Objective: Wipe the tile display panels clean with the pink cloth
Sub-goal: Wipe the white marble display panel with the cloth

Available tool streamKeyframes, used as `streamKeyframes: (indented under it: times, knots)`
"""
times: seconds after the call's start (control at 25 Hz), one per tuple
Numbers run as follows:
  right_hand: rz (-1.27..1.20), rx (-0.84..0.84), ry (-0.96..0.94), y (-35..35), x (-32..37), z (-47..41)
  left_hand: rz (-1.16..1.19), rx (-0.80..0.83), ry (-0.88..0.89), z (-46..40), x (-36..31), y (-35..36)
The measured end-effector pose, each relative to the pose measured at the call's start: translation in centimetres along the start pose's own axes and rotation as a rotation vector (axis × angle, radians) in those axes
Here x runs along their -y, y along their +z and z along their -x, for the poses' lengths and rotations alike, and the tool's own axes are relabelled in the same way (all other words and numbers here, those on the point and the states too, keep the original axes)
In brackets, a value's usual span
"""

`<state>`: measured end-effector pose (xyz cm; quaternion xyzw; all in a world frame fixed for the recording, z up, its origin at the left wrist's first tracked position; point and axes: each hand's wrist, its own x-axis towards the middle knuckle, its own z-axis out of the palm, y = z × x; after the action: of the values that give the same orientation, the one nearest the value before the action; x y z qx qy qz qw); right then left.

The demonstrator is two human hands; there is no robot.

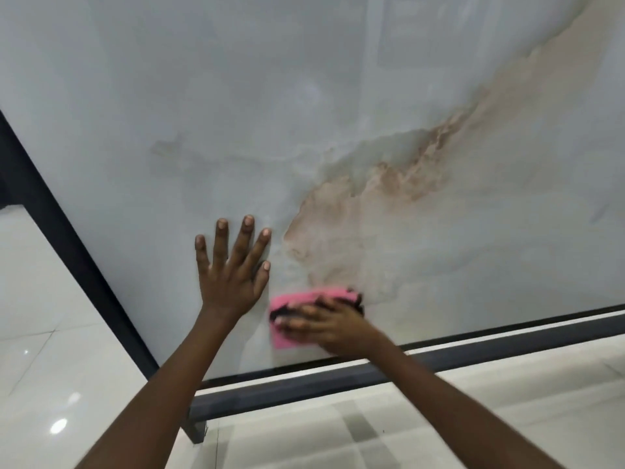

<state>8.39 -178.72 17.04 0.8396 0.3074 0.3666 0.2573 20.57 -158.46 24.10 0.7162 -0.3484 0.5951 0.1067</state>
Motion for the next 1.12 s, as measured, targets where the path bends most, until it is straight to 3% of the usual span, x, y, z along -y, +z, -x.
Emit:
streamKeyframes:
  times: [0.12, 0.2, 0.32, 0.36, 0.4, 0.52, 0.56, 0.68, 0.8, 0.96, 1.04, 1.08, 1.12]
  knots:
    - [-0.063, -0.289, 0.427, -4.5, -8.4, 3.0, 0.113, 0.093, -0.171, 3.9, -2.8, -0.9]
    - [-0.035, -0.472, 0.741, -6.9, -13.1, 5.0, 0.083, 0.146, -0.131, 6.9, -3.8, -0.2]
    - [-0.062, -0.668, 1.066, -4.7, -10.7, 4.4, -0.014, 0.089, -0.085, 8.4, -3.3, 2.3]
    - [-0.053, -0.608, 1.02, -2.4, -7.7, 4.1, -0.044, 0.047, -0.081, 8.3, -3.4, 3.0]
    - [-0.04, -0.481, 0.855, 0.1, -3.9, 3.9, -0.057, 0.014, -0.073, 8.2, -3.4, 3.5]
    - [0.039, 0.073, 0.1, 6.1, 6.2, 7.1, -0.028, -0.001, -0.046, 8.5, -3.1, 3.2]
    - [0.07, 0.194, -0.037, 6.7, 7.3, 8.9, -0.013, 0.014, -0.073, 8.3, -3.2, 2.6]
    - [0.013, 0.233, -0.078, 4.9, 3.9, 13.1, 0.155, 0.107, -0.091, 6.1, -6.2, 0.3]
    - [0.023, 0.031, 0.198, -0.8, -5.8, 14.2, 0.209, 0.069, 0.008, 1.5, -8.9, 0.0]
    - [-0.014, -0.487, 0.861, -7.9, -17.4, 13.6, 0.084, 0.034, -0.102, -1.9, -7.9, 2.1]
    - [-0.046, -0.68, 1.161, -6.5, -16.3, 13.6, 0.017, -0.009, -0.055, -1.2, -7.9, 2.8]
    - [-0.068, -0.659, 1.227, -4.8, -14.0, 13.6, 0.013, -0.019, -0.048, -1.0, -8.0, 2.9]
    - [-0.068, -0.52, 1.205, -2.4, -10.3, 13.9, 0.02, -0.027, -0.046, -1.0, -8.1, 3.0]
